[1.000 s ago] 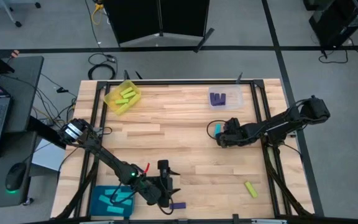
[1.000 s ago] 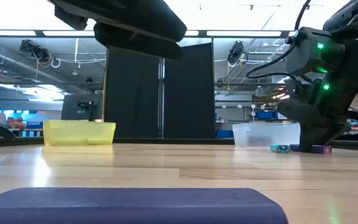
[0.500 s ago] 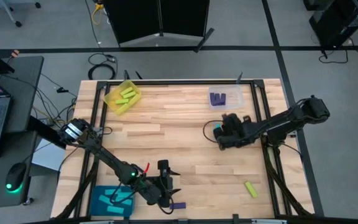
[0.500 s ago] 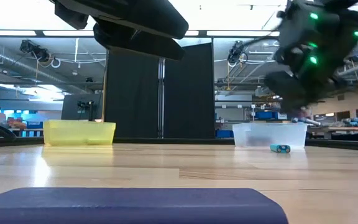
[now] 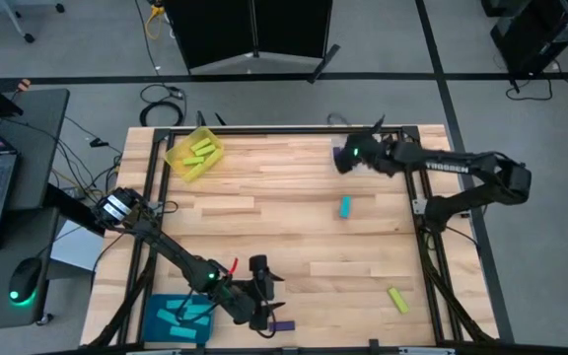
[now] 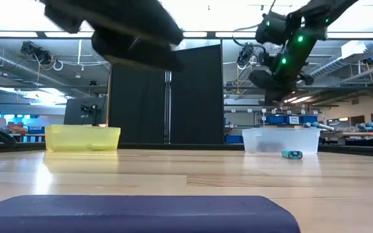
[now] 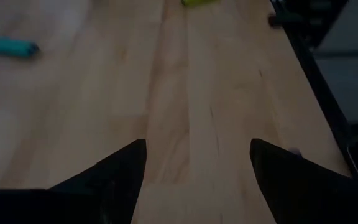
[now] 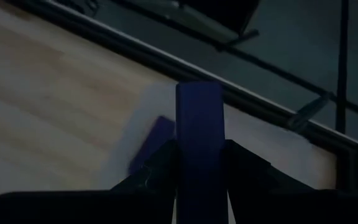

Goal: Sort blocks
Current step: Put the purple block into the white transparent bin

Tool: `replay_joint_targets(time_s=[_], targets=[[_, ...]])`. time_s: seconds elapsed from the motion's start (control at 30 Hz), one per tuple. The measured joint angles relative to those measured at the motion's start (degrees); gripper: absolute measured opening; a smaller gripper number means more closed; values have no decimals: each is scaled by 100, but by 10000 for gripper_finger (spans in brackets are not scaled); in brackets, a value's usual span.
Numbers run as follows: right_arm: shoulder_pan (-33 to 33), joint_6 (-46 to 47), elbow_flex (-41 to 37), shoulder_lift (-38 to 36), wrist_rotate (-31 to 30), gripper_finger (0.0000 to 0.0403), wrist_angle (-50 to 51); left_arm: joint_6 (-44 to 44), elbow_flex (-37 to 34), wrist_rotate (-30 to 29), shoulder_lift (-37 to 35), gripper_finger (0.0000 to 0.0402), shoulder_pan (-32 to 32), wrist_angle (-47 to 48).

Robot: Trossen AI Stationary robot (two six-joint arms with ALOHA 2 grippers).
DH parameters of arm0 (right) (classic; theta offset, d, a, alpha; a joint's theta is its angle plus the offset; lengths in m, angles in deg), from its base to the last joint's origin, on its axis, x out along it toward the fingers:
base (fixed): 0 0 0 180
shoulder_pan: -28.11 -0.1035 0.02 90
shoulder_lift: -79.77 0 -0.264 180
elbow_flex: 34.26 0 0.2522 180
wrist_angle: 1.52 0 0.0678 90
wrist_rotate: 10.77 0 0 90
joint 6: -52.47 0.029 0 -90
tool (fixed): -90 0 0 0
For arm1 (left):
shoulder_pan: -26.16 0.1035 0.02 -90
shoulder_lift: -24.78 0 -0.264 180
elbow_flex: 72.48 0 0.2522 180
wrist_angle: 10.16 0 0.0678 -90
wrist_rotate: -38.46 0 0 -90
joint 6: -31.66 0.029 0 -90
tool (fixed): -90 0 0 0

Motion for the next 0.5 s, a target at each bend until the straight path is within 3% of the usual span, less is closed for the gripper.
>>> replay_joint_targets(time_s=[0.17, 0.27, 0.4, 0.5], targets=[[937, -435, 0, 2, 596, 120, -167, -280, 0, 463, 0, 296, 2, 424], [1130, -750, -2, 2, 697, 185, -309, -431, -1, 679, 0, 296, 1, 687], [1183, -859, -2, 0, 1290, 284, -537, -543, -1, 971, 0, 296, -13, 835], [1128, -862, -2, -10, 1299, 325, -769, -559, -2, 1113, 0, 296, -24, 873]])
